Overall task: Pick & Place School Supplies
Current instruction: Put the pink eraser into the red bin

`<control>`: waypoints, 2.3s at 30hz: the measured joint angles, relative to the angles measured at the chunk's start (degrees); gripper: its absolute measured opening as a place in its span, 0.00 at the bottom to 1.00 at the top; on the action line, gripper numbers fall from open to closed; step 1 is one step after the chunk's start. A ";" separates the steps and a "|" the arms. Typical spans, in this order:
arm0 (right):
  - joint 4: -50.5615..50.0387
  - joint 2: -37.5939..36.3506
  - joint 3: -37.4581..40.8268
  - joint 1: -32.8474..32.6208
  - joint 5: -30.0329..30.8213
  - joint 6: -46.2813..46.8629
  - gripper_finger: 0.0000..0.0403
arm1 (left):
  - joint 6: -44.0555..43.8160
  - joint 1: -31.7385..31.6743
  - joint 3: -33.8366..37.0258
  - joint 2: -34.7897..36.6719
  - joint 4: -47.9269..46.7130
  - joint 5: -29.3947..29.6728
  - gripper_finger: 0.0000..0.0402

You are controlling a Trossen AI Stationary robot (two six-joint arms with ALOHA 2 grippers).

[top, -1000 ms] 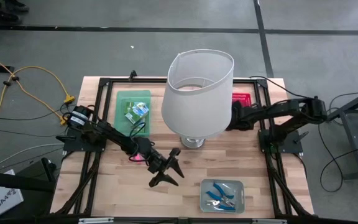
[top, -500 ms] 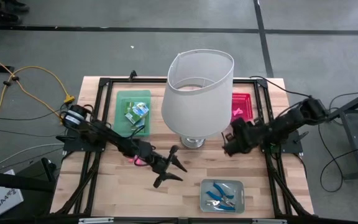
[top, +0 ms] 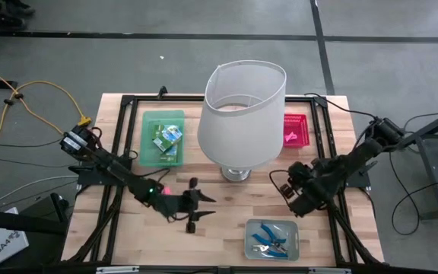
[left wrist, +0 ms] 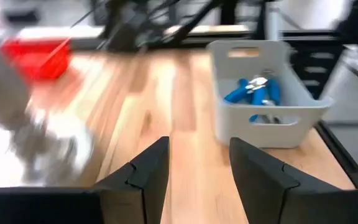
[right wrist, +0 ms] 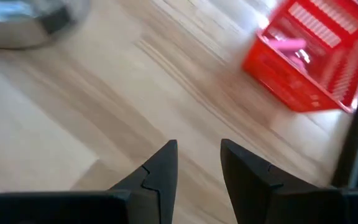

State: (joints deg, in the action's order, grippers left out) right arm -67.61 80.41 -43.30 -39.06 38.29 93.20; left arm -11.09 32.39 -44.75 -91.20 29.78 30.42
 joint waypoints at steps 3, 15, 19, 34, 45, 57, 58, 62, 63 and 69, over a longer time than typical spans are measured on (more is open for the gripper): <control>0.99 -1.09 -1.08 -2.31 3.22 -0.38 0.28 | -8.84 2.95 0.00 0.02 -3.42 8.16 0.40; 4.36 -6.87 -4.65 -6.85 15.35 -5.74 0.28 | -31.84 9.67 -0.24 4.06 -24.23 17.98 0.40; 7.11 -7.02 -4.65 -6.83 16.75 -8.96 0.28 | -46.63 10.19 -0.24 7.72 -41.50 17.55 0.40; 16.06 -7.00 -4.65 -6.20 19.46 -18.23 0.28 | -69.58 6.32 -0.24 14.71 -71.04 -5.02 0.40; 16.28 -7.00 -4.65 -6.20 20.19 -18.50 0.28 | -76.02 0.97 -0.24 14.75 -76.91 -21.13 0.40; 16.26 -6.98 -4.65 -6.20 19.64 -18.50 0.28 | -86.87 -2.28 -0.24 13.75 -79.74 -21.39 0.40; 16.26 -6.98 -4.65 -6.20 19.49 -18.50 0.28 | -87.65 -2.31 -0.24 13.34 -80.36 -21.77 0.40; 16.24 -6.98 -4.65 -6.20 18.74 -18.50 0.28 | -88.91 -2.31 -0.24 11.42 -81.09 -22.84 0.40; 16.26 -6.98 -4.65 -6.20 18.74 -18.50 0.28 | -89.03 -2.30 -0.24 10.92 -80.99 -22.83 0.40; 16.26 -6.98 -4.65 -6.20 18.73 -18.50 0.28 | -89.86 -2.29 -0.22 9.01 -80.06 -23.17 0.40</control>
State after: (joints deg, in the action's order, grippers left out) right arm -51.35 73.43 -47.94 -45.25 57.02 74.70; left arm -100.95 30.11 -44.97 -82.19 -50.28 7.25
